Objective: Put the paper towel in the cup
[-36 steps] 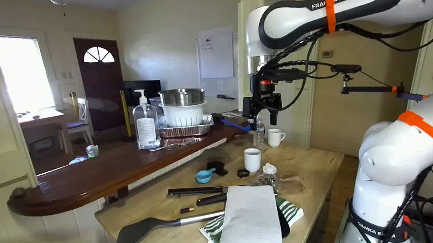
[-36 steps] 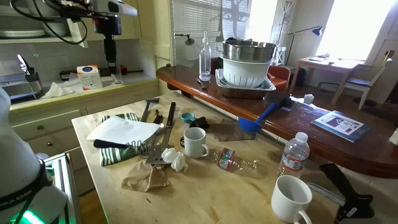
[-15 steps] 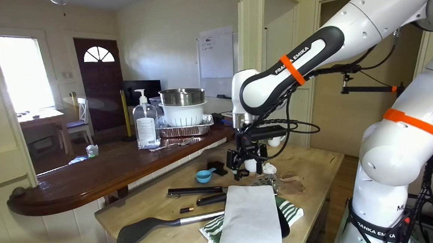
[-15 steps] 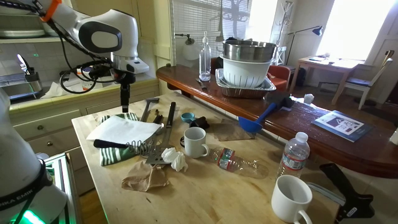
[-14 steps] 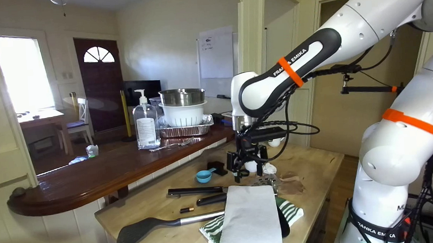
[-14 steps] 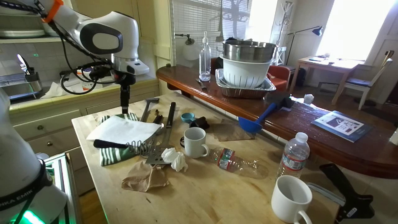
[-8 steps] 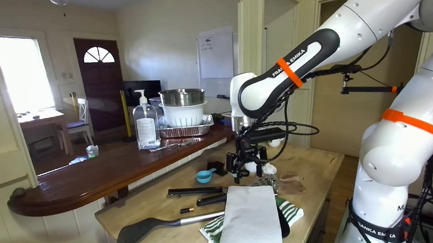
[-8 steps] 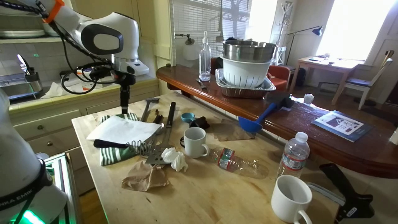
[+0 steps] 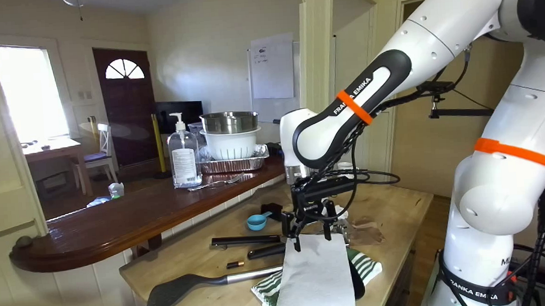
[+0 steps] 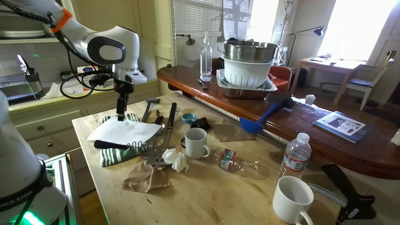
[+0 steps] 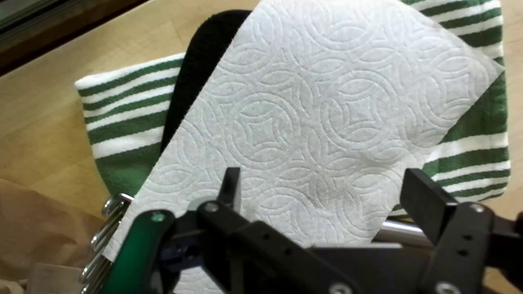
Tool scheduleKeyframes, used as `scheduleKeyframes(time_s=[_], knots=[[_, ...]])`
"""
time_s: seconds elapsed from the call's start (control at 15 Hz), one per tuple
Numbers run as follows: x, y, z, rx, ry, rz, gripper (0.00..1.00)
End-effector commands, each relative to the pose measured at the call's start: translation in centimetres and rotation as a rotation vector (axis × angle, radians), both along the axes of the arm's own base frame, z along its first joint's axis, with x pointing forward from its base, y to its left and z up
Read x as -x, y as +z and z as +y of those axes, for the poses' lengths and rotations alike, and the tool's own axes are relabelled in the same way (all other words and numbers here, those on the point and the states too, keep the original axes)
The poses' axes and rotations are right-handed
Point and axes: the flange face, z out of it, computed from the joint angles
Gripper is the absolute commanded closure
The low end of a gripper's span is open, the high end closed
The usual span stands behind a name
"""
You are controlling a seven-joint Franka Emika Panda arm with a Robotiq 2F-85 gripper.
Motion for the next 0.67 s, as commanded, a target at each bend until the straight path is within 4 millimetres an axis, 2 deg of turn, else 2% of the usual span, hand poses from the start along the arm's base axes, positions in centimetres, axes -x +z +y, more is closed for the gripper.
scheduleKeyframes(time_s=[0.0, 0.2, 0.27, 0.33, 0.4, 0.47, 0.53, 0.6], knots=[[0.6, -2.4, 0.4, 0.042, -0.058, 0.028, 0.00], [0.4, -3.7, 0.5, 0.061, -0.049, -0.001, 0.00], [0.3, -4.3, 0.5, 0.070, -0.041, -0.015, 0.04], [0.2, -5.0, 0.5, 0.074, -0.034, -0.029, 0.24], [0.1, -5.4, 0.6, 0.079, -0.024, -0.049, 0.23], [0.0, -5.9, 0.6, 0.086, -0.011, -0.069, 0.12], [-0.1, -6.5, 0.6, 0.089, 0.001, -0.084, 0.17], [0.0, -7.1, 0.7, 0.087, 0.008, -0.092, 0.15]])
